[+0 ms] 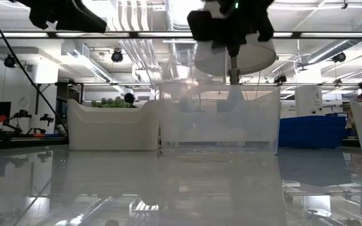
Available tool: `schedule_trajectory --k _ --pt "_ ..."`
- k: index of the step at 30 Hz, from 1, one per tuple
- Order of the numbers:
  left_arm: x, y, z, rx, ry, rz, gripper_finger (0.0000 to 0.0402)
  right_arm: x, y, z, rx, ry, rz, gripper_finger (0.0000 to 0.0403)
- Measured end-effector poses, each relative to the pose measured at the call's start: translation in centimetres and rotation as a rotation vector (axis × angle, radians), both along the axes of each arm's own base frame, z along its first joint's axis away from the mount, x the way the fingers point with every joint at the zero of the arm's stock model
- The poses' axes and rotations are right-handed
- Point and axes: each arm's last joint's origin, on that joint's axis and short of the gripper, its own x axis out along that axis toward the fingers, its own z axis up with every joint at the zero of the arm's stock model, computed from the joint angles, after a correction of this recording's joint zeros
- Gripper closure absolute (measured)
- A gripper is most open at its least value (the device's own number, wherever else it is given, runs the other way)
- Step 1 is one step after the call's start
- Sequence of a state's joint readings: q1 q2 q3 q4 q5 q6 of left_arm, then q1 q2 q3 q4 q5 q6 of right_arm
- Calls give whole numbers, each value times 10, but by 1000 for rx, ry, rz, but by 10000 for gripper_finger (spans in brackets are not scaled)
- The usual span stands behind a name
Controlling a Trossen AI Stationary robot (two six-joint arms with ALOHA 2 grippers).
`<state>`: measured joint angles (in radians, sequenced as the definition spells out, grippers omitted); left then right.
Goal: Stack baskets by color
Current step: Stack the top transparent bin on top of the transparent bin
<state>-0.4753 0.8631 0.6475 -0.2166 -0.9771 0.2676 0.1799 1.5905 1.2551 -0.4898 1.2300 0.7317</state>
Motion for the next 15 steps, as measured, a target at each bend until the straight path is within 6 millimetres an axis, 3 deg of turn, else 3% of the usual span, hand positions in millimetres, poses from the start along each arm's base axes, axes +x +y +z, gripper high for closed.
schedule_trajectory --k 5,9,15 --pt "1 -1 2 -19 -27 -13 214 -3 7 35 129 3 185 394" --pt "2 -2 3 -37 -26 -51 214 -8 8 54 246 130 439 394" --pt "7 -11 6 -149 -45 -309 214 -35 -7 82 421 281 700 394"
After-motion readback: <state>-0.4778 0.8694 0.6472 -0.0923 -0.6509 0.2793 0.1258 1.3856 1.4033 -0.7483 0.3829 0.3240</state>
